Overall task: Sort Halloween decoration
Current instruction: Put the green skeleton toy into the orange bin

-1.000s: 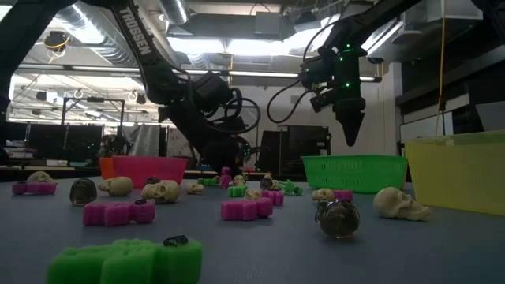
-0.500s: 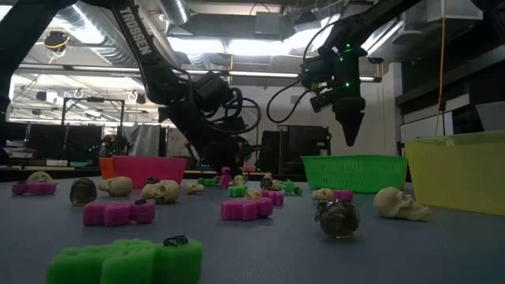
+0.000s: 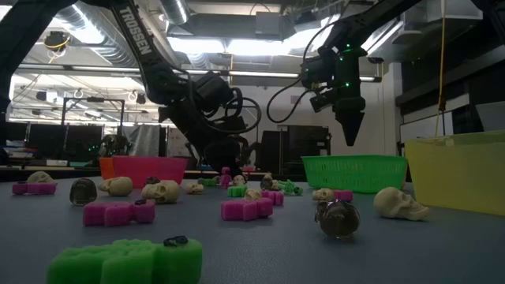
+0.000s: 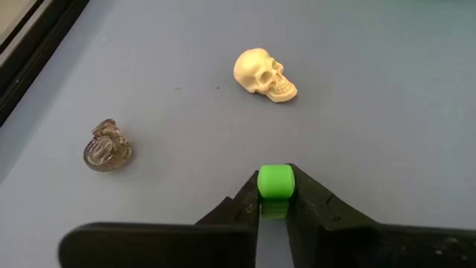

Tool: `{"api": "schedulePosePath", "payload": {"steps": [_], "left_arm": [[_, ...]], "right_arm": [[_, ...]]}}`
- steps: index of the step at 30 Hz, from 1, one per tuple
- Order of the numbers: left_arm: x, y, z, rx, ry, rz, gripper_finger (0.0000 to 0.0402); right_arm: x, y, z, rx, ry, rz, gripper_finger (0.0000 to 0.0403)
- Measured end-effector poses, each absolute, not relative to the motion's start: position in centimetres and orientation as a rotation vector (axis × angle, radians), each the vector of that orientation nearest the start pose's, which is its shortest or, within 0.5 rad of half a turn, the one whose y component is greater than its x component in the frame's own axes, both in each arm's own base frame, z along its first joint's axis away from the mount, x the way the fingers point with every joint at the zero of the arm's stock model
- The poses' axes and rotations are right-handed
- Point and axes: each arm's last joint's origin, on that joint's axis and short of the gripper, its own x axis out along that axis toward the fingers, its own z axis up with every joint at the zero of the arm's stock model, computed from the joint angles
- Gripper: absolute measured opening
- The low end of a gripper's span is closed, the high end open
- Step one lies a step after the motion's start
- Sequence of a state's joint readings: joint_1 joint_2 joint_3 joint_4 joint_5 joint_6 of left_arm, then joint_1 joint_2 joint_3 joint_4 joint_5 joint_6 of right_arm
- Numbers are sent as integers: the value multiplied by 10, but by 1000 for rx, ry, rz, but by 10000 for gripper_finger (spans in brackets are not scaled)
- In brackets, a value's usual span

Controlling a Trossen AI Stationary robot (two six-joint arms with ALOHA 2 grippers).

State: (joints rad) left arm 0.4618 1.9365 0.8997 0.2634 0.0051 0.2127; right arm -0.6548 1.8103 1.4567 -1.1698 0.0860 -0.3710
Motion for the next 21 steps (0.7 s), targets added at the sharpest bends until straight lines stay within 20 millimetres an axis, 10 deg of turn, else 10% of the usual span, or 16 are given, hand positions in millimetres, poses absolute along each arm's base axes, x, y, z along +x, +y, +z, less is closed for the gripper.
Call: {"api": "schedulePosePath", "payload": {"steps": [21], "left_arm": [[284,144,198,29,786,445,20]], "right_arm": [[266,-208,235,148,1559,-300,218]]}}
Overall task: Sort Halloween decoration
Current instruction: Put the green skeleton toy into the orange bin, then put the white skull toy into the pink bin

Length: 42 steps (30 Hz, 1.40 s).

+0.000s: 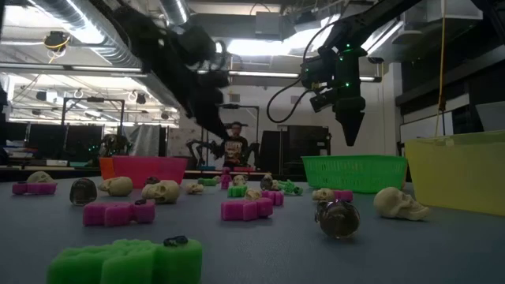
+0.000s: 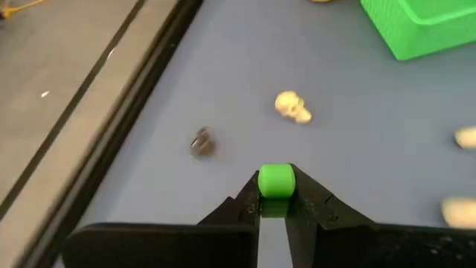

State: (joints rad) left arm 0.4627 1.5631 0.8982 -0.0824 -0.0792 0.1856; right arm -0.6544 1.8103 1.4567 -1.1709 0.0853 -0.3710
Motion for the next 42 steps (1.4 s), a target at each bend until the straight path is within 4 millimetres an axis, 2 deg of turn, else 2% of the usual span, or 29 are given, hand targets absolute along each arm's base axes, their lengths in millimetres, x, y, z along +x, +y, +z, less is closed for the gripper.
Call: {"api": "schedulePosePath", "payload": {"steps": [4,8,11,17,26,42], "left_arm": [[258,135,221,52,881,518,20],[230,126,234,78,1013,608,20],[214,120,239,73,1102,668,21],[197,114,234,73,1281,731,21],[193,114,234,111,1322,784,29],[193,115,234,106,1315,823,154]], "right_arm": [[266,-208,235,147,1559,-300,218],[266,-208,235,148,1560,-301,218],[266,-208,235,148,1560,-301,218],[266,-208,235,147,1559,-301,218],[266,-208,235,148,1560,-301,218],[266,-208,235,148,1560,-301,218]]}}
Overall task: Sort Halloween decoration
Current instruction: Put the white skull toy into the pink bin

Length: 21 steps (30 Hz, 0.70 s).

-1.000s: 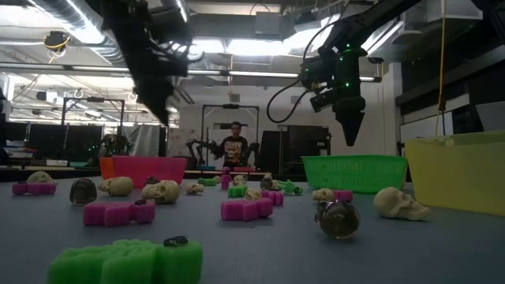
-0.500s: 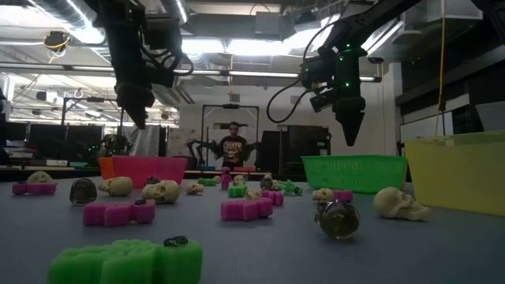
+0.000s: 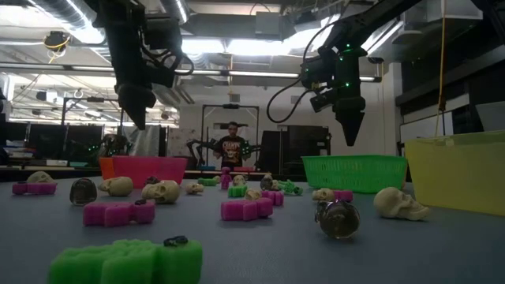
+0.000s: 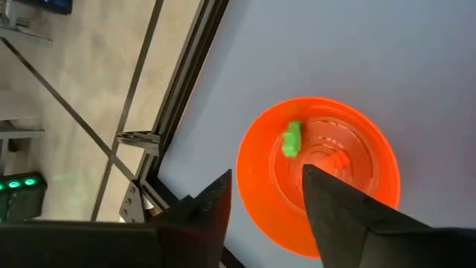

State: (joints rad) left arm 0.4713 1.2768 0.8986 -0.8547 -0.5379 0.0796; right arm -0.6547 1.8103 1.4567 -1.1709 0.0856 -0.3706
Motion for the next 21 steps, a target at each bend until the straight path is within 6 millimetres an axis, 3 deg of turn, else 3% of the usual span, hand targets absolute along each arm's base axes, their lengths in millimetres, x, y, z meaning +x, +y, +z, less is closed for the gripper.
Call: {"api": "schedulePosePath", "payload": {"steps": [7,21], "left_arm": [[193,114,234,66,1301,805,181],[196,108,231,-145,1261,618,183]], "right_arm": [[266,-208,235,154,1558,-308,218],[266,-208,235,155,1559,-308,218]]}}
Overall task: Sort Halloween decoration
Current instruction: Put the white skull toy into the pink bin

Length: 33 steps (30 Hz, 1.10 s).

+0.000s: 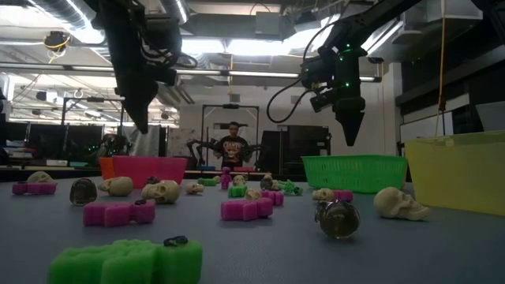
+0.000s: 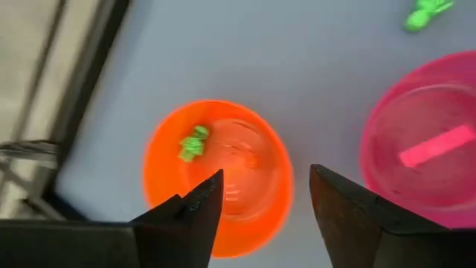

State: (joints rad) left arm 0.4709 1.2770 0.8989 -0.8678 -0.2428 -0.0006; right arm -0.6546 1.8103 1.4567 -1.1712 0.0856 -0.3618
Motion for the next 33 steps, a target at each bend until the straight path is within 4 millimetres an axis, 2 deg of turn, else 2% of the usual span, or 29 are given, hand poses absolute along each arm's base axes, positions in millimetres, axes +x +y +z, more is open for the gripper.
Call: {"api": "schedulePosePath", "payload": {"steps": [5,12,24,28,33], "left_arm": [[190,101,228,-252,1334,522,183],[188,80,225,-293,1438,402,183],[202,19,225,-102,1467,122,183],[203,2,225,-73,1464,94,183],[196,-14,207,-72,1505,90,183]], "right_arm": [[266,-208,235,155,1558,-308,218],[266,-208,235,154,1558,-308,218],[266,-208,235,155,1558,-308,218],[266,-208,235,155,1558,-308,218],[266,-208,235,154,1558,-308,218]]}}
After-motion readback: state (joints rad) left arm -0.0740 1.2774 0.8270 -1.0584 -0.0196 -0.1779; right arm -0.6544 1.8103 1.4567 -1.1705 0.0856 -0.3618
